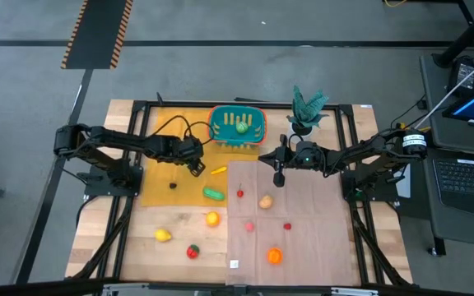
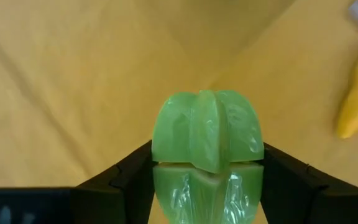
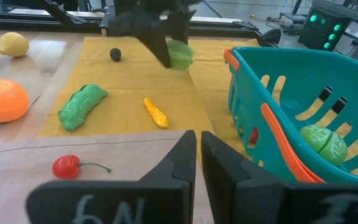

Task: Pick and placing Produce into tupperware
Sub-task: Put the green starfruit into the blue basket

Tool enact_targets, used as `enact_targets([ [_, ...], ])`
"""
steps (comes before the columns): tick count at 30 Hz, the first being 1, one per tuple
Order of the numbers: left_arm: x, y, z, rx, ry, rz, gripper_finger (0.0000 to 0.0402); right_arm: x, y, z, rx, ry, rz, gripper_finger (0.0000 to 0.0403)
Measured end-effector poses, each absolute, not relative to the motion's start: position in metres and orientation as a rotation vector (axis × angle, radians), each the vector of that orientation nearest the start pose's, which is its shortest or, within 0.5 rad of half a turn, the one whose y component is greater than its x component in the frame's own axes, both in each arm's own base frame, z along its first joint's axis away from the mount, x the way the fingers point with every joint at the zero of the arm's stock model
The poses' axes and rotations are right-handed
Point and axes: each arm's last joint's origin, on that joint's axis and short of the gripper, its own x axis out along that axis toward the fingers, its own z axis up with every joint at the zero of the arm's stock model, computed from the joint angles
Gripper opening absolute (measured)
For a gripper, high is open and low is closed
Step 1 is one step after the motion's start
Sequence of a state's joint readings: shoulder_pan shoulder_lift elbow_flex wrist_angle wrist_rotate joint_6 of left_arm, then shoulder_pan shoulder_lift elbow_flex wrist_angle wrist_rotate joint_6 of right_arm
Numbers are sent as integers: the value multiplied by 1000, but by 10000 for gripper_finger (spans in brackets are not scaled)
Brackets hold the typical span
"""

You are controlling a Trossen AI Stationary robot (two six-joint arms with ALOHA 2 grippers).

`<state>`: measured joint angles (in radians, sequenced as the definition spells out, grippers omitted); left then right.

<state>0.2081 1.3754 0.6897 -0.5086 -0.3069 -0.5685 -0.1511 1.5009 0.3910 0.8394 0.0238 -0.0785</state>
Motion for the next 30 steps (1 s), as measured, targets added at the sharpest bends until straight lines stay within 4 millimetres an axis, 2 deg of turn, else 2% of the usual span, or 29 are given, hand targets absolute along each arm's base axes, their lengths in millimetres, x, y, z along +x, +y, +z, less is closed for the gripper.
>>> enact_targets([
  [6, 220, 60, 191, -365, 1019, 753, 218, 254, -39, 148, -60, 283, -163, 28],
  [13, 195, 58, 220, -313, 961, 734, 218, 254, -39, 147, -65, 285, -162, 28],
  [18, 183, 55, 237, -267, 834, 688, 218, 254, -39, 147, -65, 285, -162, 28],
  [22, 178, 51, 231, -245, 725, 620, 218, 254, -39, 147, -66, 286, -162, 28],
  [30, 170, 45, 201, -248, 518, 465, 218, 254, -39, 147, -68, 285, -161, 28],
])
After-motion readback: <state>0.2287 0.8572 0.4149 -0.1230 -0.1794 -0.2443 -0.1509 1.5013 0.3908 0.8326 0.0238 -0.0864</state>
